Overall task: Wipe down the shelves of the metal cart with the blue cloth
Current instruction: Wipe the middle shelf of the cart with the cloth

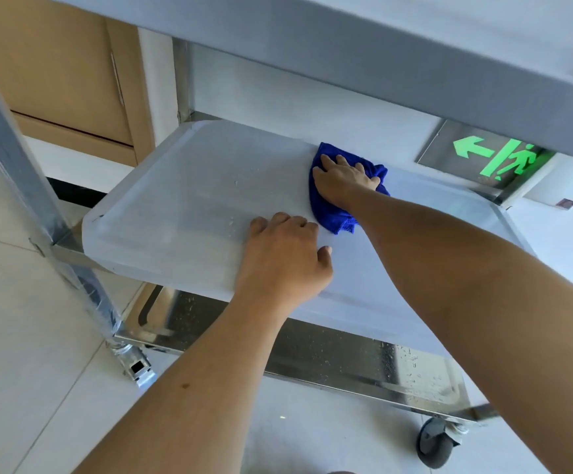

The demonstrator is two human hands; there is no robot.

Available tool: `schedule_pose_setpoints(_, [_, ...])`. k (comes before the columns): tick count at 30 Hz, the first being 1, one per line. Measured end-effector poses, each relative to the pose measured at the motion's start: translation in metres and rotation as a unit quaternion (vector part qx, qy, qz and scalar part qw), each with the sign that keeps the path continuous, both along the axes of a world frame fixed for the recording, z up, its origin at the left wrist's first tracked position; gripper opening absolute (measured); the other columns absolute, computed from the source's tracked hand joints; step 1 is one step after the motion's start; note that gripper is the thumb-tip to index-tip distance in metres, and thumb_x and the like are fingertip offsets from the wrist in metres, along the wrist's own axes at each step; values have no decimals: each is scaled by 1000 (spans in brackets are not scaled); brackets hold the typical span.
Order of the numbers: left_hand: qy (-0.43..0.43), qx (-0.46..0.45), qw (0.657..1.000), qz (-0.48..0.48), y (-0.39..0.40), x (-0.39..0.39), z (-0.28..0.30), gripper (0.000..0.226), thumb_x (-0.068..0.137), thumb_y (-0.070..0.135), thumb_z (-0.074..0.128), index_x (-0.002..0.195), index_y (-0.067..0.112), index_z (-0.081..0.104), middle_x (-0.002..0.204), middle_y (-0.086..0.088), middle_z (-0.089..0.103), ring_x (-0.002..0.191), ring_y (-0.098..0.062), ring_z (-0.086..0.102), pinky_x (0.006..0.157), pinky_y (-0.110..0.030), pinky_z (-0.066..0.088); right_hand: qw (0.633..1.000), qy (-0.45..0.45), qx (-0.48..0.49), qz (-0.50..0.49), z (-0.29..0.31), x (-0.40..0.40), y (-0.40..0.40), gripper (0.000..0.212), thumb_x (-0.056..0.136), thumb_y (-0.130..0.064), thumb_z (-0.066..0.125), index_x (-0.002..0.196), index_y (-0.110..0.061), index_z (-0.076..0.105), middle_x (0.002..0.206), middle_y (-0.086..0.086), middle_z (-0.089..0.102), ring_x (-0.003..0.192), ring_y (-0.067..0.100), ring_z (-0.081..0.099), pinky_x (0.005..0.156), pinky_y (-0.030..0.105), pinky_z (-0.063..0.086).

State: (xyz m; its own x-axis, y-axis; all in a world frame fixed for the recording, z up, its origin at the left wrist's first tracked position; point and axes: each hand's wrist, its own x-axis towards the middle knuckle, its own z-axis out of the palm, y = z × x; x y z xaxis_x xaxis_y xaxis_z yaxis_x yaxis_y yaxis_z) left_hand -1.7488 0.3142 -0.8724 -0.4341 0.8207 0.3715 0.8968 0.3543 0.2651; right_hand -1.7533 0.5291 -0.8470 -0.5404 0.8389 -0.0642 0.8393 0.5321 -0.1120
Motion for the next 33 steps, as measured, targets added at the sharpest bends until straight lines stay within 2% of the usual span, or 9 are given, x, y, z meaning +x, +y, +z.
schedule_pose_setpoints(4, [-2, -6, 1000, -2, -3, 1, 5, 42, 89, 46, 39, 104, 17, 66, 99, 2, 68, 101, -22, 57, 92, -45, 42, 1000, 6, -2, -1, 1, -6, 5, 56, 99, -53, 20, 155, -41, 21, 166, -5, 15, 150, 34, 12, 111, 70, 8])
schedule_pose_setpoints(10, [-16, 80, 996, 40, -13, 5, 12, 34, 85, 33, 41, 82, 13, 69, 74, -2, 66, 83, -25, 57, 76, -42, 48, 999, 34, 0, 0, -2, 3, -5, 52, 98, -44, 22, 147, -33, 37, 159, -7, 31, 146, 31, 21, 113, 66, 11])
schedule_pose_setpoints(13, [-25, 92, 994, 51, -15, 7, 14, 25, 81, 28, 44, 74, 14, 64, 66, -1, 62, 78, -25, 55, 73, -41, 48, 999, 34, -4, 11, -4, 14, -21, 52, 98, -44, 22, 147, -35, 36, 160, -6, 28, 147, 32, 18, 115, 65, 8])
schedule_pose_setpoints(17, [-31, 117, 991, 52, -17, 8, 18, 14, 75, 23, 39, 67, 16, 48, 64, -3, 60, 77, -27, 54, 71, -39, 46, 999, 29, -24, 39, -5, 34, -55, 55, 98, -43, 22, 152, -40, 26, 166, -8, 14, 151, 32, 6, 117, 63, -1])
schedule_pose_setpoints(19, [-44, 124, 989, 61, -17, 8, 19, 21, 73, 20, 41, 73, 10, 60, 70, -5, 66, 81, -29, 56, 74, -40, 46, 998, 36, -25, 47, -5, 48, -73, 55, 98, -41, 23, 154, -41, 23, 167, -9, 10, 152, 30, 3, 118, 61, -3])
schedule_pose_setpoints(21, [-66, 125, 986, 86, -18, 9, 21, 27, 74, 18, 47, 87, 9, 70, 79, -6, 70, 88, -30, 58, 78, -42, 47, 997, 36, -36, 58, -4, 63, -91, 56, 98, -41, 22, 154, -41, 21, 167, -9, 8, 152, 29, 2, 118, 59, -4])
schedule_pose_setpoints(28, [-128, 130, 978, 105, -17, 10, 30, 31, 77, 14, 54, 100, 5, 72, 94, -13, 73, 98, -36, 59, 85, -42, 48, 994, 31, -25, 103, -1, 114, -149, 53, 99, -44, 22, 152, -39, 27, 167, -4, 13, 151, 32, 7, 115, 62, 3])
schedule_pose_setpoints(33, [-132, 129, 976, 117, -14, 9, 31, 35, 77, 20, 51, 103, 9, 72, 98, -11, 73, 101, -34, 59, 87, -43, 49, 992, 33, -5, 119, -6, 136, -181, 55, 100, -47, 18, 155, -37, 21, 166, -2, 14, 150, 36, 7, 115, 67, 1])
